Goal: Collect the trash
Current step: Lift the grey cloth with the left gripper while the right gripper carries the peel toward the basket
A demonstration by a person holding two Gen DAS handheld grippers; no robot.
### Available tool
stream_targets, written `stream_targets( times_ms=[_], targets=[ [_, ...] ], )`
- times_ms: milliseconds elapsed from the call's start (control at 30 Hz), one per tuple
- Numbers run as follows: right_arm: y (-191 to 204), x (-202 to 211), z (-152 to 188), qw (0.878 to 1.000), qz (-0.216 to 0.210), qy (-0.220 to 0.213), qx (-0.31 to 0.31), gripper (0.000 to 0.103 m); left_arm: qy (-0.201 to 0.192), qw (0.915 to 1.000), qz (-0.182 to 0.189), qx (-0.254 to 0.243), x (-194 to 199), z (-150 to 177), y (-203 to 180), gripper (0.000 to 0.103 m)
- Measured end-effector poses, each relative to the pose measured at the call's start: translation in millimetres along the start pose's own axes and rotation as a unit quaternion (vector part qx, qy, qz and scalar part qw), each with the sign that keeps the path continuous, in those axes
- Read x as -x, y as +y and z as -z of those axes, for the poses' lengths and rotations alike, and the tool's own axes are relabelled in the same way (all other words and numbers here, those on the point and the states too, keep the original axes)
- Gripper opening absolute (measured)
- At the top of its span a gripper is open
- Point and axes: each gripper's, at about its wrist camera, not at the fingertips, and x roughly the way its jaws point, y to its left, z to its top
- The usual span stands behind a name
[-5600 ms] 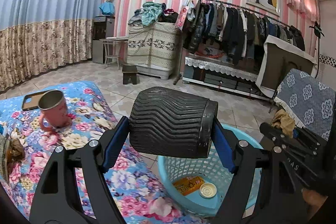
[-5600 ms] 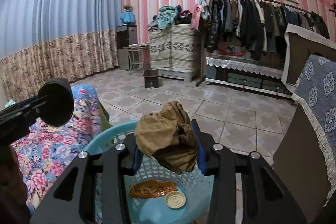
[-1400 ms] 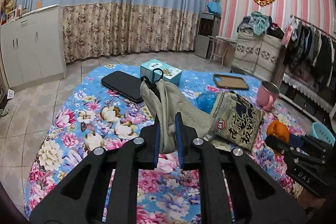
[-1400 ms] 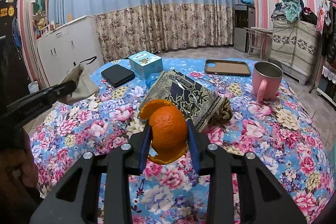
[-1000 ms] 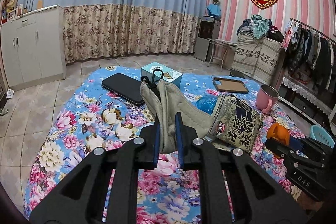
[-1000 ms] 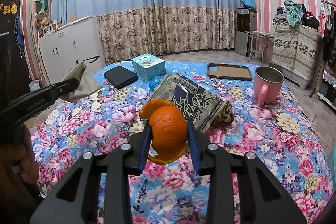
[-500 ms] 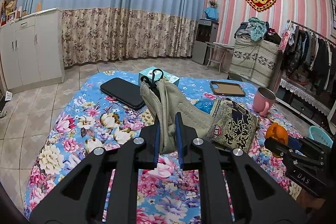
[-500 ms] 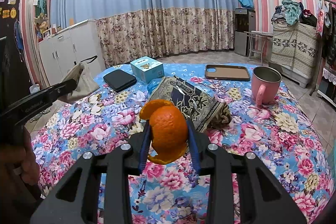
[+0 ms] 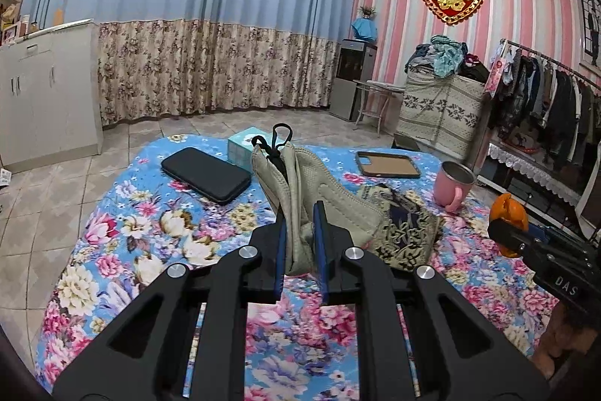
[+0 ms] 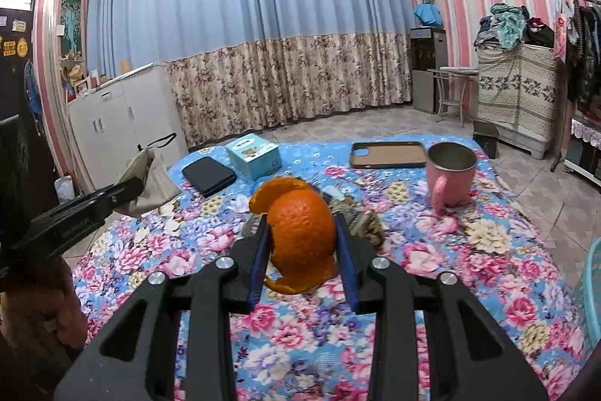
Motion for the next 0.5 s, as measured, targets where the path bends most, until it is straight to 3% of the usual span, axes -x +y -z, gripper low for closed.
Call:
stream_targets(
  times_ms=[300,500],
  targets=[
    [-31,18,0,0.999,0.021,-0.011,-0.022,0.033,-0.012,0.9996,0.027,-0.001,5,-7,-21,0.012],
    [-68,33,1,0.998,0.051,-0.018,-0.025,0.033,-0.019,0.9985,0.048,-0.020,14,-13,-63,0.012]
  ],
)
